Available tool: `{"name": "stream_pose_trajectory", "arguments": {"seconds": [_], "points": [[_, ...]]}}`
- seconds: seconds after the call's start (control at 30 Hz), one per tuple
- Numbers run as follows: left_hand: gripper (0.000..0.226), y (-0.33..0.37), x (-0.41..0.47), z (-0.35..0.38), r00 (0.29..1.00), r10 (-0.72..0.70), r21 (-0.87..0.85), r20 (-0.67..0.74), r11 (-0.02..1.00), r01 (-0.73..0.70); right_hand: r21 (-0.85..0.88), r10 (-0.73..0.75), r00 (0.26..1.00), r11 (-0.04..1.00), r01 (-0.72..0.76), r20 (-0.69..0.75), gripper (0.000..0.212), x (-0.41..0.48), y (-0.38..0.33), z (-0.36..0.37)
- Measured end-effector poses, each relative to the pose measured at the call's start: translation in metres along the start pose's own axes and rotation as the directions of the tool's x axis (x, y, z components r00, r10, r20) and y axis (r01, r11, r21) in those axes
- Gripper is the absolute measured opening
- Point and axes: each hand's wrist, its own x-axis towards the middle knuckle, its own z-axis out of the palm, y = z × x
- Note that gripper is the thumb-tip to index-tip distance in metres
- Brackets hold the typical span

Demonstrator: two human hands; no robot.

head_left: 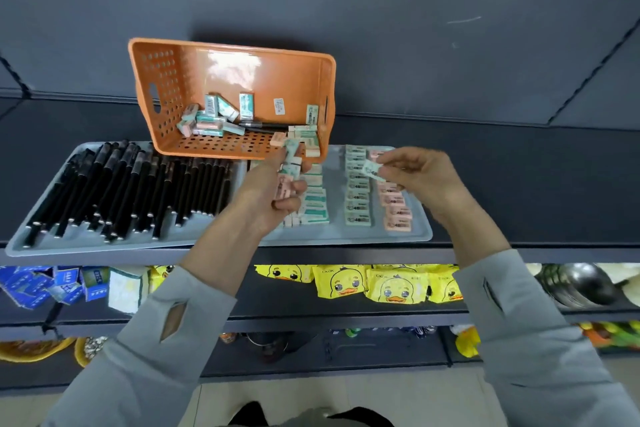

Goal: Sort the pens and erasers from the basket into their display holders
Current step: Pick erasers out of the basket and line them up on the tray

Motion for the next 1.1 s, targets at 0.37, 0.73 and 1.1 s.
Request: {"name": "stream_pose_trajectory", "arguments": {"seconds": [0.37, 0.73, 1.1], "points": [[0.028, -0.012, 0.003, 0.005, 0.995, 0.095, 0.215, -0.032, 0.973, -0.086, -0.371, -0.127, 0.991, 0.923, 0.102, -0.044, 0.015, 0.025, 0.01, 0.01], [0.02, -0.012, 0.005, 0.009, 0.983, 0.174, 0.529, -0.057, 0.841, -0.118, -0.647, -0.219, 0.974, 0.735, 0.202, 0.057, 0.015, 0.065, 0.014, 0.025], [0.021, -0.005, 0.013, 0.023, 0.981, 0.185, 0.382, -0.057, 0.912, -0.15, -0.245, -0.09, 0.995, 0.965, 0.097, 0.04, 0.018, 0.034, -0.009, 0.022]]}}
